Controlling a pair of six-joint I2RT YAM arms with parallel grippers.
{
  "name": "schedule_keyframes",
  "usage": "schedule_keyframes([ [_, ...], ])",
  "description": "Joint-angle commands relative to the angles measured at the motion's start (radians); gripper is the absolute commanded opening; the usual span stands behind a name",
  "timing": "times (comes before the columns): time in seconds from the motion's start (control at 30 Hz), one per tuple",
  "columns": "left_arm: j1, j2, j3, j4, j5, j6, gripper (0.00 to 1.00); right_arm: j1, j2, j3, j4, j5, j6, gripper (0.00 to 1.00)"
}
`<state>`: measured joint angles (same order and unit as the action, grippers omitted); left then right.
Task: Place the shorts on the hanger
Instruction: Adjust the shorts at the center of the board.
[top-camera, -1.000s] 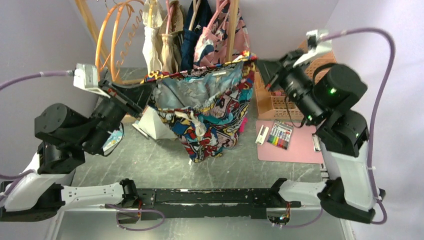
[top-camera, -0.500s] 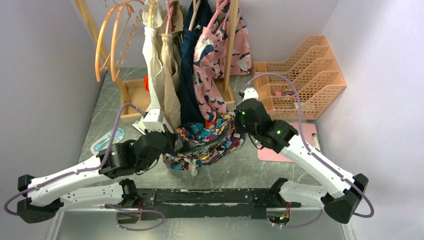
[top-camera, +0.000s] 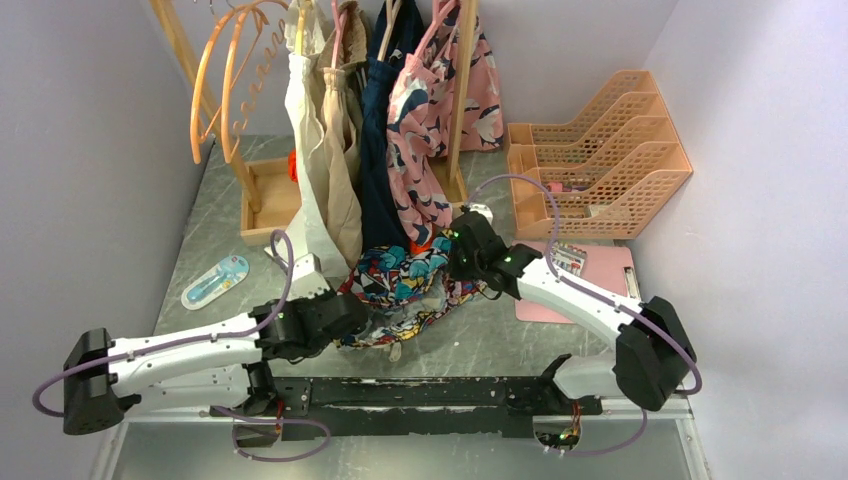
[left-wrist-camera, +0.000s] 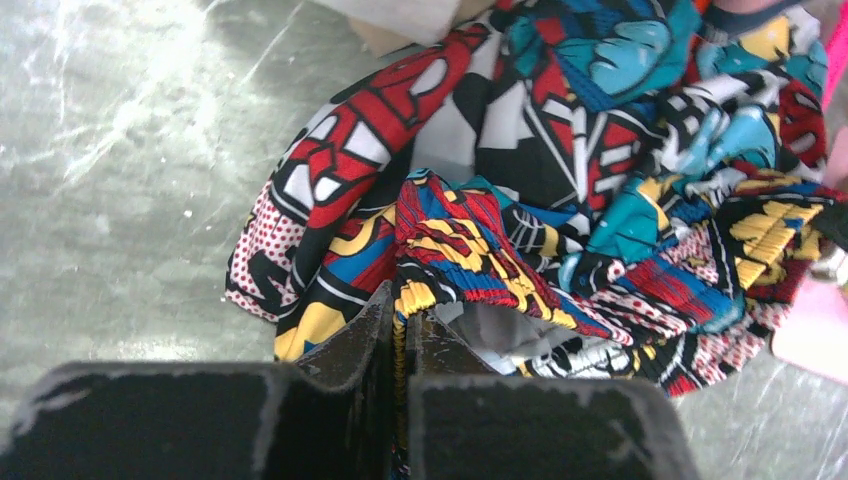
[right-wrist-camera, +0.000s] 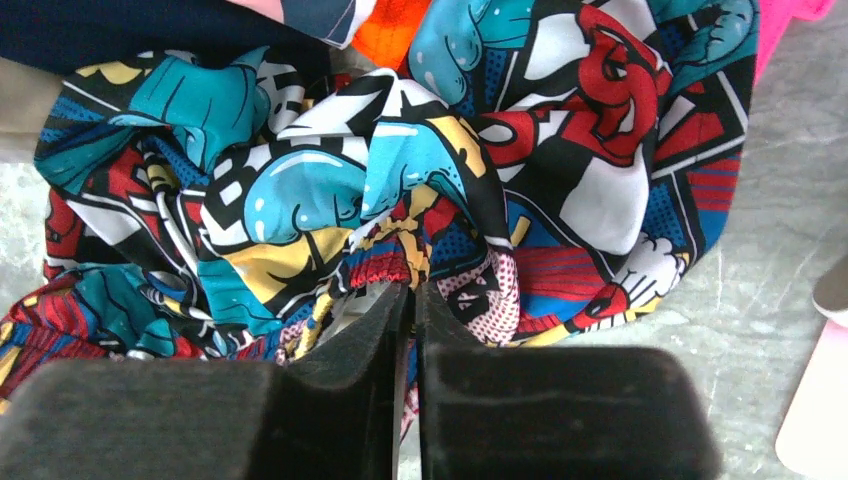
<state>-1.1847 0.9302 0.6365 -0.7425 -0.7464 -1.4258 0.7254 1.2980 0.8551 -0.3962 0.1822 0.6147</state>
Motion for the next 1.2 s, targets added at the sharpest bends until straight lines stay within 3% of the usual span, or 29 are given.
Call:
schedule_keyframes([
  [0.0, -0.003, 0.046, 0.000, -0.082, -0.053, -0.243, 0.07, -0.012, 0.015, 0.002, 0.079, -0.044, 0.051, 0.20],
  [0.1, -0.003, 0.080, 0.015, -0.113, -0.062, -0.275, 0.07, -0.012, -0.034, -0.018, 0.063, -0.052, 0.049, 0.43],
  [0.17, -0.002, 0.093, 0.022, -0.118, -0.065, -0.285, 0.07, -0.011, -0.070, -0.029, 0.032, -0.047, 0.049, 0.48],
  [0.4, -0.001, 0.114, 0.036, -0.098, -0.065, -0.270, 0.07, -0.012, -0.207, -0.125, -0.018, -0.134, 0.066, 0.51],
  [0.77, -0.001, 0.138, 0.072, -0.123, -0.073, -0.257, 0.07, 0.009, -0.187, -0.179, -0.005, -0.172, 0.077, 0.55],
  [0.87, -0.001, 0.142, 0.078, -0.126, -0.073, -0.249, 0.07, 0.011, -0.179, -0.212, 0.011, -0.157, 0.082, 0.50],
  [0.97, -0.001, 0.143, 0.085, -0.117, -0.067, -0.217, 0.07, 0.011, -0.150, -0.218, 0.031, -0.118, 0.066, 0.35],
  [1.03, -0.001, 0.141, 0.092, -0.110, -0.064, -0.174, 0.13, 0.010, -0.121, -0.197, 0.030, -0.084, 0.044, 0.23],
  [1.1, -0.001, 0.134, 0.108, -0.106, -0.059, -0.116, 0.28, 0.010, -0.110, -0.154, -0.001, -0.040, 0.019, 0.09],
  [1.17, -0.001, 0.120, 0.132, -0.108, -0.050, -0.035, 0.53, 0.009, -0.134, -0.121, -0.038, 0.000, -0.007, 0.00],
])
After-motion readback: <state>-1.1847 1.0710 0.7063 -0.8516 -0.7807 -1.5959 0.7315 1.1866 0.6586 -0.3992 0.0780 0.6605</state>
